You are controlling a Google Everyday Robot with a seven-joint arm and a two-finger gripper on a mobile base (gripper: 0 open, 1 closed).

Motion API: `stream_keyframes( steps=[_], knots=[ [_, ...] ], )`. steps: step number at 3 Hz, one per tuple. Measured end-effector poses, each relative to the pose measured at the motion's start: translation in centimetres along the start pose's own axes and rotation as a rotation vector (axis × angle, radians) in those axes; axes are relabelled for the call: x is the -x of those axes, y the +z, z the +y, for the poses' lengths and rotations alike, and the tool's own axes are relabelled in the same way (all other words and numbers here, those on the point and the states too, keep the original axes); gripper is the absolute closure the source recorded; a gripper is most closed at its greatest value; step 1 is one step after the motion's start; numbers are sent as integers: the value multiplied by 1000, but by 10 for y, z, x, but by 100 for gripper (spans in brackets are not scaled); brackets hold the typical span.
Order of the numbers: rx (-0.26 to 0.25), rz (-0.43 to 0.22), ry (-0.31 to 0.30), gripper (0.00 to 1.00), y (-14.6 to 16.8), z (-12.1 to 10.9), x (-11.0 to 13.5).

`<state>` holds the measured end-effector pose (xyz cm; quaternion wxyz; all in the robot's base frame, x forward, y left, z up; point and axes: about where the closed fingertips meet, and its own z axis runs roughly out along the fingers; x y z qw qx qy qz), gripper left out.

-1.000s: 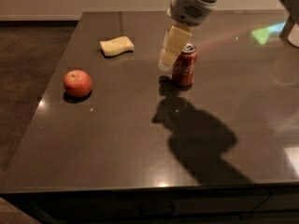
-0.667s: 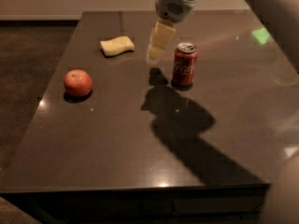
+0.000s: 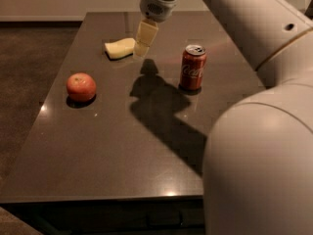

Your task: Move sponge near coke can

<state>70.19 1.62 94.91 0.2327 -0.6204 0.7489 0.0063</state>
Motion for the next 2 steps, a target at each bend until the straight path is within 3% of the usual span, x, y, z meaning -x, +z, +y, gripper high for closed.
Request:
stream_keyframes(
  steps=[2],
  knots=[
    [8, 34, 68, 0, 64, -32, 21]
  ],
)
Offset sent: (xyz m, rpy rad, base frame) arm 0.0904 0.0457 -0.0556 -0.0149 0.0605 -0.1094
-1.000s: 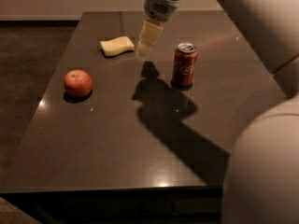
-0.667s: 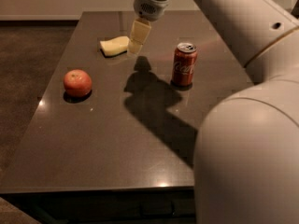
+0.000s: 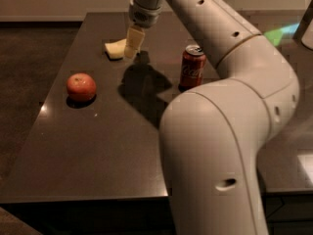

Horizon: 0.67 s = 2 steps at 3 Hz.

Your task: Move sponge near coke can

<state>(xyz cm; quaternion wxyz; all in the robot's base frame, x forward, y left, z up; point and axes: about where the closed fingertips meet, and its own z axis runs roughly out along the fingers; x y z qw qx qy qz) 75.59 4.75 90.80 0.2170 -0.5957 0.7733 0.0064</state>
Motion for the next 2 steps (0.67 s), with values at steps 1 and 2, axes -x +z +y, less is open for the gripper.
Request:
stream_keyframes(
  steps=[1, 2],
  knots=[
    [6, 23, 36, 0, 27, -10, 7],
    [-18, -10, 106, 0, 36, -22, 8]
  ],
)
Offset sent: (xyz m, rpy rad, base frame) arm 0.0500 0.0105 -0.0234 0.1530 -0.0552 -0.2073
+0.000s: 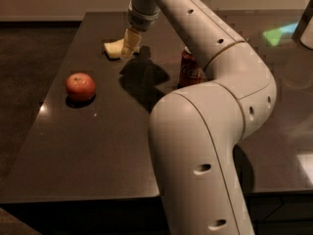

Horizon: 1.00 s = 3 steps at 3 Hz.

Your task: Move sponge near coke can

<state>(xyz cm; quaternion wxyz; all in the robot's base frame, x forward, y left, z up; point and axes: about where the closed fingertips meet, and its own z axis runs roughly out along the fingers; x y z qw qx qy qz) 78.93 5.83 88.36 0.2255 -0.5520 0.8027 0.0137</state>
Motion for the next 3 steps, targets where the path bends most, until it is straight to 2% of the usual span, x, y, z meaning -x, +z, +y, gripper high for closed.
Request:
stream_keyframes(
  steps=[1, 2, 3],
  knots=[
    [-39, -97, 76, 0, -2, -9, 6],
    [-57, -151, 121, 0, 2, -8, 10],
    [-60, -171, 143, 0, 9, -3, 14]
  ],
)
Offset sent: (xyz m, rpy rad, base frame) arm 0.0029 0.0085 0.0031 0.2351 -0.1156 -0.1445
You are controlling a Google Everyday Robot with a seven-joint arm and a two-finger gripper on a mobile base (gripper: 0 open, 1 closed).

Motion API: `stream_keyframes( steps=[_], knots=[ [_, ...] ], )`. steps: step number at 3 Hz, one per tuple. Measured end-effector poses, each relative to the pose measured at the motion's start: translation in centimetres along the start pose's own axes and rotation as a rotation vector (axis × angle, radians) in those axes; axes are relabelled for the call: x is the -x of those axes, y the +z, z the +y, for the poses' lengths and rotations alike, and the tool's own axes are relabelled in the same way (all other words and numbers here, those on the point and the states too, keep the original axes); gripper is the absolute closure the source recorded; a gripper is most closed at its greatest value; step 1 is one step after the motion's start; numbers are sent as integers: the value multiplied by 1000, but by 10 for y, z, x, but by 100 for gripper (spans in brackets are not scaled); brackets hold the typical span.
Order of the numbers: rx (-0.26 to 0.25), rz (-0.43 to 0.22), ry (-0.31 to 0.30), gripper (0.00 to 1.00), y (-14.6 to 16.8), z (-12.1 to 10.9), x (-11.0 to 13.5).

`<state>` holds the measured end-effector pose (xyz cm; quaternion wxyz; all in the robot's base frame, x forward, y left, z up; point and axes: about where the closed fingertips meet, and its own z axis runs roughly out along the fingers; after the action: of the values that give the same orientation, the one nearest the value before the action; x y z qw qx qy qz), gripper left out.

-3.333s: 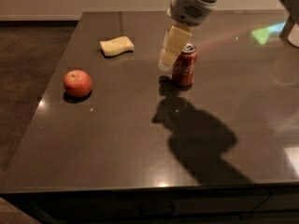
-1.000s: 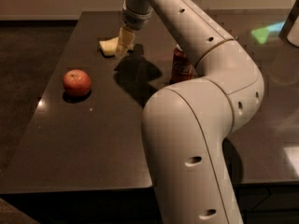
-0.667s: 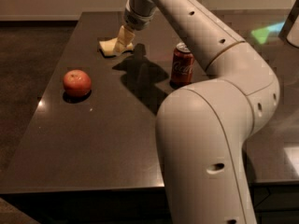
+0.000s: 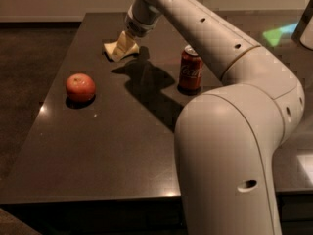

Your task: Move sponge near coke can

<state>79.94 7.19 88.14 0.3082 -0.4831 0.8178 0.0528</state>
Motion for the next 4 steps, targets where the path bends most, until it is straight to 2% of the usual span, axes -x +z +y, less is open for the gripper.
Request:
stream_keyframes(
  steps=[2, 4],
  knots=[
    [5, 33, 22, 0, 20, 5, -1],
    [33, 72, 14, 0, 38, 10, 0]
  ],
)
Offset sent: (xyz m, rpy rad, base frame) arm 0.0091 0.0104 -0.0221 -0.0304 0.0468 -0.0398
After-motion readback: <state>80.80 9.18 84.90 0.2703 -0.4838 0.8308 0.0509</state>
